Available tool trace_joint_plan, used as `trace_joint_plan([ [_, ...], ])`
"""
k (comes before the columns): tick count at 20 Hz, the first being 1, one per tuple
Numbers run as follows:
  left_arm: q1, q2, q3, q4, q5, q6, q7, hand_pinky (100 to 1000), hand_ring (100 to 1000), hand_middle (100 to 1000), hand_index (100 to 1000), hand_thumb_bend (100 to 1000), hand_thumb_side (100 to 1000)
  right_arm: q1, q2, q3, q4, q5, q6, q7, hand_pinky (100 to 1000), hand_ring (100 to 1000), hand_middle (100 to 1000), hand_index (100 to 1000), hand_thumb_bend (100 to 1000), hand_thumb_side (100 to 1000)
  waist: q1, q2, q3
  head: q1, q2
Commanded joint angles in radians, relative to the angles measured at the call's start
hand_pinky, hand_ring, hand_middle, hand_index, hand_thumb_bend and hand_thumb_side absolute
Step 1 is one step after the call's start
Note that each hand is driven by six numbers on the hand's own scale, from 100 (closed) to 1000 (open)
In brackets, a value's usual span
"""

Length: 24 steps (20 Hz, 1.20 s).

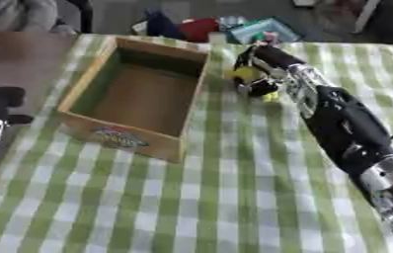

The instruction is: Pick up objects on the table and place them in the box.

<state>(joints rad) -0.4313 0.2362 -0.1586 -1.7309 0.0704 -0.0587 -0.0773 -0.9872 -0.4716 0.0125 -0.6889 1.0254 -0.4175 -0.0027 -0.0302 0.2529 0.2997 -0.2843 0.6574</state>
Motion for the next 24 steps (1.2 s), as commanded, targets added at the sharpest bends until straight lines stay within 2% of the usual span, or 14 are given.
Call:
trace_joint_plan([
  [1,-0.009,0.004,0.001,-0.021,0.001,0.001,0.002,699,866,724,651,100,565,-0.022,-0.036,0.000,-0.060,-0.030,-0.005,-0.060,123,193,355,574,100,198,0.004,-0.020,-0.004,0.002,-0.007],
  [6,-0.006,0.005,0.001,-0.021,0.001,0.001,0.003,699,866,723,651,100,560,-0.037,-0.054,0.015,-0.130,-0.085,-0.020,-0.102,112,184,343,567,100,179,0.002,-0.029,-0.011,0.005,-0.003],
  [12,-0.006,0.005,-0.001,-0.022,0.002,0.001,0.001,698,866,722,651,100,552,-0.060,-0.042,0.053,-0.224,-0.157,-0.056,-0.053,125,191,350,573,100,153,0.000,-0.038,-0.003,0.002,0.001],
  [16,-0.009,0.003,-0.006,-0.023,0.004,0.001,-0.004,697,865,721,651,100,546,-0.078,-0.002,0.090,-0.258,-0.168,-0.085,0.006,140,199,359,581,100,170,0.002,-0.040,0.015,-0.008,0.002],
  [24,-0.025,-0.008,-0.014,-0.035,0.015,-0.002,-0.015,696,863,719,651,100,527,-0.112,0.106,0.121,-0.246,-0.137,-0.122,0.085,170,231,370,591,100,195,0.003,-0.038,0.066,-0.042,-0.001],
])
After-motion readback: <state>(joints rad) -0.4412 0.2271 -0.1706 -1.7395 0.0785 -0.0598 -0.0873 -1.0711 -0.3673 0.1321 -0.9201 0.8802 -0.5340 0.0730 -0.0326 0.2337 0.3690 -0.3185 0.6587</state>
